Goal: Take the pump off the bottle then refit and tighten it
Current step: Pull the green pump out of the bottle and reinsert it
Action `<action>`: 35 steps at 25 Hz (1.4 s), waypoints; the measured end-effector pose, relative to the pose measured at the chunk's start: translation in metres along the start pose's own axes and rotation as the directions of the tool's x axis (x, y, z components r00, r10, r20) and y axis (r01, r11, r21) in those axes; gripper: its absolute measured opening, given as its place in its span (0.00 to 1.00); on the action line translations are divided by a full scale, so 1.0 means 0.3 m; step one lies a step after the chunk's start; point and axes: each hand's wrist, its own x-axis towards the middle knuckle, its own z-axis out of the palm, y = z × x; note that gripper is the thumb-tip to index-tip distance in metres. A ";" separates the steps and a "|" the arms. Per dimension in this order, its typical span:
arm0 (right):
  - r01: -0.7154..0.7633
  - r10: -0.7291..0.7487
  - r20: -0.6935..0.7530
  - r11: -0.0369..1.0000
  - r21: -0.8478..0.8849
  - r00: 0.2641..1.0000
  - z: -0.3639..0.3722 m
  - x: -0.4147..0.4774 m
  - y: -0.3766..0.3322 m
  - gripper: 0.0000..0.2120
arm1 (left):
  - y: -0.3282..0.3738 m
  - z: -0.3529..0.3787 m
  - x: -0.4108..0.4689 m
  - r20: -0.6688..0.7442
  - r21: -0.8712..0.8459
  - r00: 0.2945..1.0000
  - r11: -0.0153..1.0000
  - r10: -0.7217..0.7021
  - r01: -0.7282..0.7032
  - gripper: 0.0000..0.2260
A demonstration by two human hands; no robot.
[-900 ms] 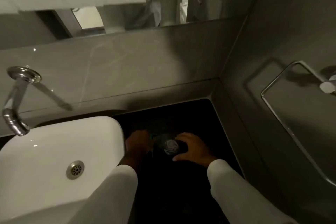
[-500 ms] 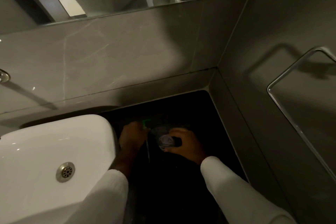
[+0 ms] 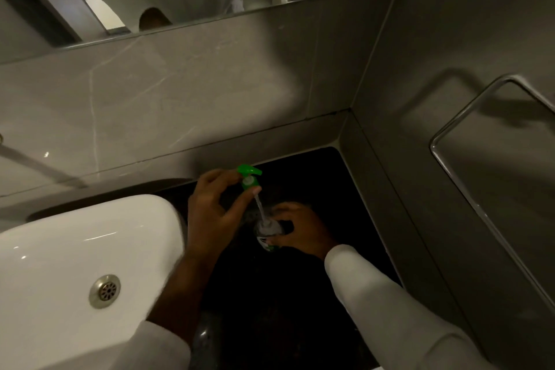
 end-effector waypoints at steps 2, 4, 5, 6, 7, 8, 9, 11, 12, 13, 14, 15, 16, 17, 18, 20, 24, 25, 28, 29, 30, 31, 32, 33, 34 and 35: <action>0.007 -0.007 0.005 1.000 0.009 1.000 0.000 0.001 0.002 0.28 | -0.038 0.031 -0.023 0.030 -0.017 1.000 1.000 0.001 -0.001 0.16; 0.010 -0.010 0.007 1.000 0.023 1.000 0.001 0.001 0.002 0.27 | -0.081 0.059 -0.051 0.101 -0.052 0.994 0.998 -0.032 0.037 0.14; 0.006 -0.006 0.004 0.999 0.038 1.000 0.001 0.002 0.003 0.27 | -0.100 0.072 -0.066 0.149 -0.062 0.988 0.996 -0.049 0.059 0.13; -0.001 0.002 -0.003 0.998 0.058 1.000 0.003 0.004 0.005 0.27 | -0.120 0.084 -0.082 0.194 -0.058 0.979 0.996 -0.060 0.073 0.13; -0.011 0.012 -0.008 0.997 0.074 1.000 0.005 0.004 0.007 0.27 | -0.145 0.094 -0.097 0.231 -0.044 0.971 0.996 -0.064 0.077 0.13; -0.022 0.023 -0.010 0.996 0.082 1.000 0.007 0.007 0.009 0.27 | -0.167 0.102 -0.109 0.260 -0.031 0.963 0.996 -0.070 0.081 0.14; -0.033 0.034 -0.006 0.996 0.083 0.999 0.007 0.009 0.009 0.28 | -0.182 0.106 -0.117 0.279 -0.032 0.957 0.996 -0.076 0.088 0.14; -0.040 0.041 -0.004 0.995 0.090 0.999 0.009 0.014 0.012 0.28 | -0.204 0.109 -0.119 0.297 -0.054 0.952 0.995 -0.068 0.088 0.15; -0.032 0.033 -0.006 0.994 0.102 0.999 0.009 0.015 0.015 0.28 | -0.213 0.111 -0.119 0.312 -0.055 0.948 0.995 -0.057 0.078 0.15; -0.024 0.025 -0.007 0.993 0.115 1.000 0.009 0.016 0.017 0.28 | -0.216 0.111 -0.120 0.331 -0.047 0.942 0.996 -0.053 0.073 0.14; -0.024 0.025 -0.007 0.992 0.123 1.000 0.010 0.016 0.018 0.28 | -0.218 0.112 -0.123 0.348 -0.035 0.936 0.997 -0.059 0.076 0.14; -0.029 0.030 -0.008 0.992 0.125 1.000 0.010 0.015 0.016 0.28 | -0.219 0.112 -0.127 0.369 -0.042 0.927 0.995 -0.070 0.092 0.15; -0.037 0.039 -0.009 0.992 0.124 0.999 0.011 0.016 0.015 0.28 | -0.216 0.112 -0.129 0.397 -0.064 0.913 0.990 -0.091 0.126 0.17; -0.038 0.039 -0.012 0.991 0.126 0.999 0.013 0.016 0.014 0.28 | -0.208 0.111 -0.132 0.428 -0.099 0.895 0.978 -0.125 0.184 0.21; -0.033 0.035 -0.016 0.991 0.131 0.999 0.015 0.019 0.016 0.28 | -0.196 0.108 -0.134 0.465 -0.119 0.872 0.966 -0.150 0.230 0.23; -0.029 0.033 -0.027 0.989 0.148 0.999 0.021 0.020 0.017 0.27 | -0.178 0.118 -0.144 0.468 -0.172 0.877 0.963 -0.107 0.210 0.20; -0.066 0.073 -0.052 0.989 0.132 0.996 0.024 0.019 0.010 0.25 | -0.149 0.141 -0.180 0.300 -0.098 0.924 0.956 -0.235 0.275 0.15; -0.044 0.049 -0.046 0.994 0.103 0.998 0.022 0.018 0.009 0.25 | -0.159 0.146 -0.186 0.270 -0.068 0.923 0.951 -0.273 0.301 0.16; 0.009 -0.006 -0.030 0.995 0.101 1.000 -0.001 0.006 0.009 0.25 | -0.169 0.150 -0.206 0.372 -0.205 0.890 0.911 -0.264 0.357 0.23; 0.021 -0.018 -0.031 0.994 0.109 0.999 -0.005 0.002 0.009 0.25 | -0.163 0.148 -0.211 0.414 -0.281 0.869 0.869 -0.273 0.407 0.27; 0.022 -0.018 -0.034 0.994 0.103 0.999 -0.007 -0.003 0.005 0.25 | -0.156 0.147 -0.214 0.411 -0.314 0.863 0.843 -0.294 0.437 0.30; 0.014 -0.011 -0.038 0.996 0.087 0.999 -0.003 -0.008 -0.002 0.24 | -0.150 0.150 -0.216 0.385 -0.316 0.863 0.832 -0.328 0.457 0.32; 0.007 -0.004 -0.043 0.997 0.071 0.999 0.000 -0.009 -0.006 0.23 | -0.147 0.154 -0.216 0.349 -0.286 0.865 0.838 -0.361 0.465 0.32; 0.008 -0.005 -0.047 0.998 0.069 0.999 0.003 -0.008 -0.008 0.23 | -0.150 0.157 -0.213 0.316 -0.249 0.871 0.853 -0.377 0.459 0.31; 0.016 -0.012 -0.049 0.997 0.079 0.999 0.004 -0.006 -0.010 0.22 | -0.158 0.158 -0.206 0.304 -0.217 0.879 0.871 -0.368 0.440 0.30; 0.027 -0.023 -0.047 0.995 0.091 0.999 0.003 -0.005 -0.009 0.23 | -0.166 0.157 -0.199 0.328 -0.210 0.879 0.880 -0.348 0.426 0.30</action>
